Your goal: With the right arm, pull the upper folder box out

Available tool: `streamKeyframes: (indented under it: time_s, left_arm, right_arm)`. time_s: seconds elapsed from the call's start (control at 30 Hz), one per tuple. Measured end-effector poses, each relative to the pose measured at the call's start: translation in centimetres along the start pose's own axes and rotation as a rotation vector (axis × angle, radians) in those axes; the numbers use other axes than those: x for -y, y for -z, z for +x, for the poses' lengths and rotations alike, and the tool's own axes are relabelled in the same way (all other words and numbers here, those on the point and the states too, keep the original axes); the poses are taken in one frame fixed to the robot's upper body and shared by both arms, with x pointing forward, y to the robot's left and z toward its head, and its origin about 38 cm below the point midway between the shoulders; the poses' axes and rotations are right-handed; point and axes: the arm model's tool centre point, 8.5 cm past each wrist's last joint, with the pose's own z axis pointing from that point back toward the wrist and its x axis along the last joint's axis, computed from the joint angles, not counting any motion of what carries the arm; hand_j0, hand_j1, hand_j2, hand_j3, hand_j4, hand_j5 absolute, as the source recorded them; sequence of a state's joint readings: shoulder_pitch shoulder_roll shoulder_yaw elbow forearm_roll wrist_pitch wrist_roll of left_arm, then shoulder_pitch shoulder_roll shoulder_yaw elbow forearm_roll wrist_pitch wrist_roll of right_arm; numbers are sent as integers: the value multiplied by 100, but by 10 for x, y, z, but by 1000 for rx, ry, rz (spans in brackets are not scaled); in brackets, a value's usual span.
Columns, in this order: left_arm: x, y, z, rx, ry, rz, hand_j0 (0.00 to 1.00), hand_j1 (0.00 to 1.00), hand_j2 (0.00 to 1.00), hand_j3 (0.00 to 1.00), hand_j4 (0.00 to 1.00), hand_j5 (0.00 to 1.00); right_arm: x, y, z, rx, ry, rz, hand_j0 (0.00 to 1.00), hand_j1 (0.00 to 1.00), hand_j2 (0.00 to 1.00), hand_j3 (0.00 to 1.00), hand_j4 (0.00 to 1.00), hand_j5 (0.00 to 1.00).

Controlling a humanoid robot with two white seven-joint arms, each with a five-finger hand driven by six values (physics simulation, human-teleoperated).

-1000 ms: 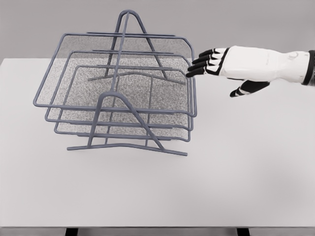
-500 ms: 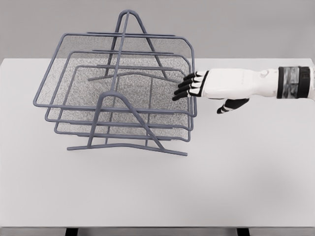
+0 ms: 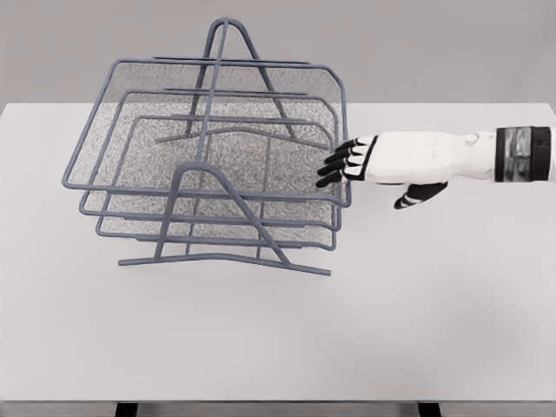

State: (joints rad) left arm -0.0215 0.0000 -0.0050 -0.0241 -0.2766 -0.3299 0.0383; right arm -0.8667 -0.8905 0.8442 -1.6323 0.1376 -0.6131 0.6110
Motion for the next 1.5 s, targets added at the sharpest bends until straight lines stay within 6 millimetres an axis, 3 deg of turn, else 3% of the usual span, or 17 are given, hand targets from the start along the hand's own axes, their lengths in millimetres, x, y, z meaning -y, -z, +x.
streamKeyframes:
  time_s: [1.5]
  left_arm:
    - [1, -1, -2, -3, 0, -1, 100, 100, 100, 100, 100, 100]
  right_arm:
    - [-15, -89, -17, -187, 58, 80, 100, 100, 100, 100, 100, 100]
